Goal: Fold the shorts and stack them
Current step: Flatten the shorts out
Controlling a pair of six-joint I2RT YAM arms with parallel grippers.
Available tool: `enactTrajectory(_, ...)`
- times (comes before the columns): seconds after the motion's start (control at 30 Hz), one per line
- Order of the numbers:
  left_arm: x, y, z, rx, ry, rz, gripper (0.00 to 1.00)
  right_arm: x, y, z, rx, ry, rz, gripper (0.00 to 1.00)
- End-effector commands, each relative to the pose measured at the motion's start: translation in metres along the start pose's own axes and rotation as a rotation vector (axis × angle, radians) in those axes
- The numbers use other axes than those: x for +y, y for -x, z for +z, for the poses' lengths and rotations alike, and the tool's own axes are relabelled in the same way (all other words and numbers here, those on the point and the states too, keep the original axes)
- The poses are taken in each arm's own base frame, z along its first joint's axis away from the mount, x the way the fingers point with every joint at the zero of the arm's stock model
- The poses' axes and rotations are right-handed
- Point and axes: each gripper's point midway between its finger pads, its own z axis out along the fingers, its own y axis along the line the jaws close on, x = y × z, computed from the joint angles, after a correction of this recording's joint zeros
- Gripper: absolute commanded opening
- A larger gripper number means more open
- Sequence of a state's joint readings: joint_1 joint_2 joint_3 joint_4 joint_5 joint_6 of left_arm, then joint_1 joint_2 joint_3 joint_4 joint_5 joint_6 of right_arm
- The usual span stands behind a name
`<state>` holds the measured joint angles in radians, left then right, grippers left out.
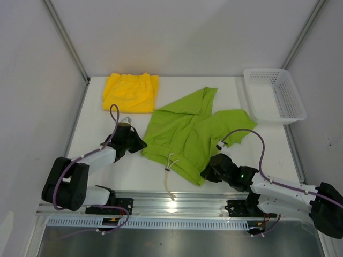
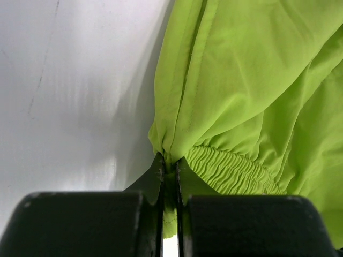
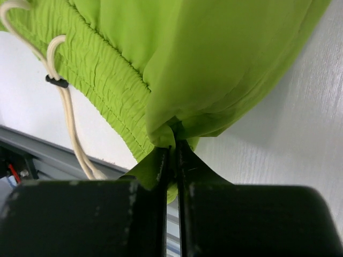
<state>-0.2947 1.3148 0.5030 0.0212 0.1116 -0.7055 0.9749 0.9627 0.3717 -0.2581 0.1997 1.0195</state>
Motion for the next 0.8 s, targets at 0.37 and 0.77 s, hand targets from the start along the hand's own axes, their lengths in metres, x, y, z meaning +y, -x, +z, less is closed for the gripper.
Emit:
enactTrajectory(0.37, 0.004, 0.026, 0.003, -0.047, -0.049, -0.024, 0.15, -0.036, -0.029, -0.01, 0.079, -0.05, -0.068, 0.4)
enactTrajectory(0.77, 0.0, 0.038, -0.034, -0.164, -0.072, 0.06, 0.83, 0.003, 0.007, -0.041, 0.0, -0.028, -0.217, 0.67)
